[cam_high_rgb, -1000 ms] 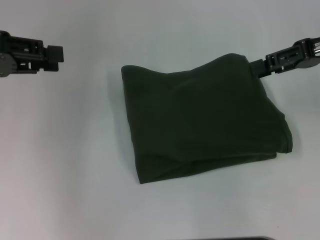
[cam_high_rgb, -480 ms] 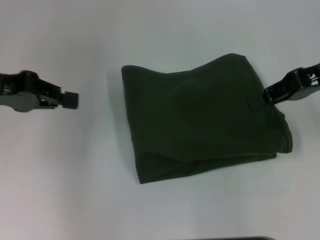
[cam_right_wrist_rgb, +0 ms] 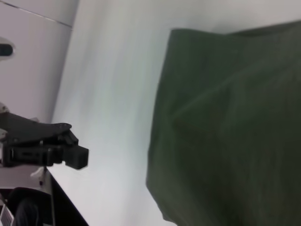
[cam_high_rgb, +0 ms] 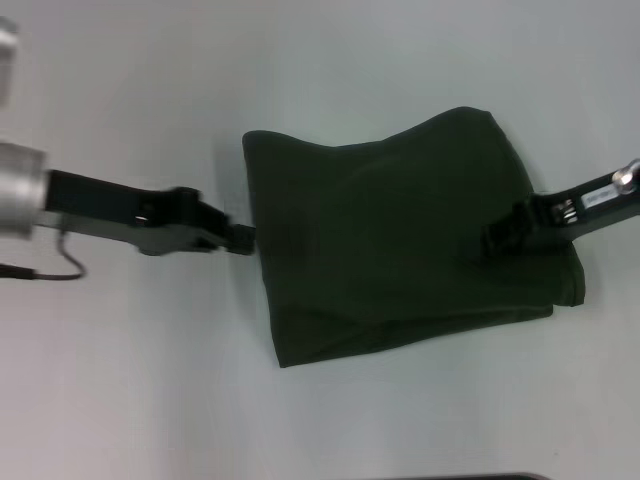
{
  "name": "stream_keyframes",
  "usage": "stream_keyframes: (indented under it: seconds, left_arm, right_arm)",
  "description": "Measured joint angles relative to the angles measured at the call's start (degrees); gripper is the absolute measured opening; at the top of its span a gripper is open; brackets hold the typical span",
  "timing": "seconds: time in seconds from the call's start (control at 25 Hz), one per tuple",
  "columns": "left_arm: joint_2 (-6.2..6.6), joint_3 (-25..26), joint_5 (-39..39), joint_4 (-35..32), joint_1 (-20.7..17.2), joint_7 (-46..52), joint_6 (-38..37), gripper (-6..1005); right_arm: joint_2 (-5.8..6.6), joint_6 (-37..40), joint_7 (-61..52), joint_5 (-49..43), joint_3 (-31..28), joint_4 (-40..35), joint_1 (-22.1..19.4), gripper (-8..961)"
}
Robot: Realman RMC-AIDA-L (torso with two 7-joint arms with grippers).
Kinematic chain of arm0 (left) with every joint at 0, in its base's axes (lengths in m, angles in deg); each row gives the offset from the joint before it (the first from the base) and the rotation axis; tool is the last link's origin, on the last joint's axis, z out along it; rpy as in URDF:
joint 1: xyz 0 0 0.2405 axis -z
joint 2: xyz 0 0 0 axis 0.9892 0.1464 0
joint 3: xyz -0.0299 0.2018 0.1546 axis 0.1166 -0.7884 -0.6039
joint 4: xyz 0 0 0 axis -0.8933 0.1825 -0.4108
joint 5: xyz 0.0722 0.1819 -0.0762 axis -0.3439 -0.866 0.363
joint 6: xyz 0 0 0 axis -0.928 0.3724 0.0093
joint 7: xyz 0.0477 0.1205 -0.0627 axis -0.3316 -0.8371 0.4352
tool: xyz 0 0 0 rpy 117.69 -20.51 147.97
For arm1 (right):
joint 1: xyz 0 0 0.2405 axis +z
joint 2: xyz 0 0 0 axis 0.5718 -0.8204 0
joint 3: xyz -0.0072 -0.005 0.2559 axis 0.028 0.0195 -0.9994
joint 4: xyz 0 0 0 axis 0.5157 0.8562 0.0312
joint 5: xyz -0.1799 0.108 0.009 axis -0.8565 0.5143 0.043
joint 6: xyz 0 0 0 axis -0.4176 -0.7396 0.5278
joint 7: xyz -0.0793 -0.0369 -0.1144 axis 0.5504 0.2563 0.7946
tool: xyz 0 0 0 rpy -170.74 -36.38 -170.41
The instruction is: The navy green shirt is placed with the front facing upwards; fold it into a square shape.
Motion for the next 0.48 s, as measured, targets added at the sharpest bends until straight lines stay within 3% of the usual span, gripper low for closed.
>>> stream_keyframes:
  seconds: [0.16, 0.32, 0.48]
  left_arm:
    - [-1.5, -5.86, -0.13, -3.38, 2.26, 0.44, 5.87, 1]
    - [-2.44, -8.21, -0.16, -7.41, 5.35, -0.02, 9.09, 1]
    - [-3.04, -10.8, -1.3, -7.85, 6.04, 0.82, 11.97, 1]
  right_arm:
    - [-0.92, -1.25, 0.06, -1.74, 0.35, 0.51, 0.2, 0]
    - [-0.47, -1.34, -0.13, -2.41, 0.38, 0.51, 0.28, -1]
    - [0.05, -1.64, -0.38, -3.6, 0.42, 0.43, -0.18, -1]
